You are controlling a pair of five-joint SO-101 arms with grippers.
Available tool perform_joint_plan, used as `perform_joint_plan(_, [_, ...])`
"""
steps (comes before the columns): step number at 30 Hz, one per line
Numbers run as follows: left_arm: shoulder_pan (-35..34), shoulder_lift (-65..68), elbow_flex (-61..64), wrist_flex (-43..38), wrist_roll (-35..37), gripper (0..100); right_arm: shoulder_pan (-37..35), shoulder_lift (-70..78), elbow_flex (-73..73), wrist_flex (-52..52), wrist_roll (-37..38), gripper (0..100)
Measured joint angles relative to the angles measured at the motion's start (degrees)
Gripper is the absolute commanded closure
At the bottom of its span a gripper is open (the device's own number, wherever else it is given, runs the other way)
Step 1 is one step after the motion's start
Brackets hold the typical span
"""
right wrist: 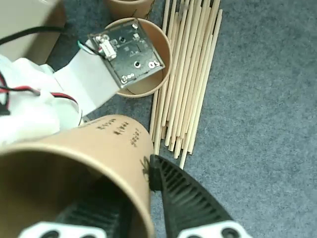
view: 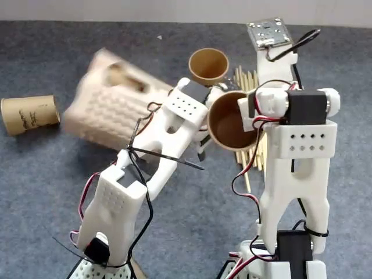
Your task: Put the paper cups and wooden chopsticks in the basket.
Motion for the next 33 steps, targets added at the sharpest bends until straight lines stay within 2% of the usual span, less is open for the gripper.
perform_joint_plan(7, [2.4,-2.4,-1.8,3.5,-0.5,77,3.8,-0.1,0.0,0.0,0.0,99.3])
perform_joint_plan(9, [-0.4,-4.0,-2.6,4.4,-0.5,77,4.9,-0.2,-0.1,0.0,0.8,99.3])
perform_joint_plan(13, [-11.4,-7.7,-4.0,4.6,-0.8,77,7.5,-0.2,2.7,0.0,3.3,99.3])
perform_joint_plan(15, [-14.6,-7.9,-4.2,4.7,-1.3,77,8.9,-0.2,4.1,0.0,3.4,99.3])
perform_joint_plan(21, [-13.0,-9.1,-4.3,4.7,-3.2,77,15.0,-0.2,4.7,0.0,3.7,99.3])
perform_joint_plan(27, [-13.7,-14.0,-4.3,4.9,-3.2,77,17.6,-0.2,5.2,0.0,6.8,99.3])
perform_joint_plan(33, [-19.0,-14.2,-4.3,4.9,-3.1,77,28.1,-0.2,5.3,0.0,10.8,99.3])
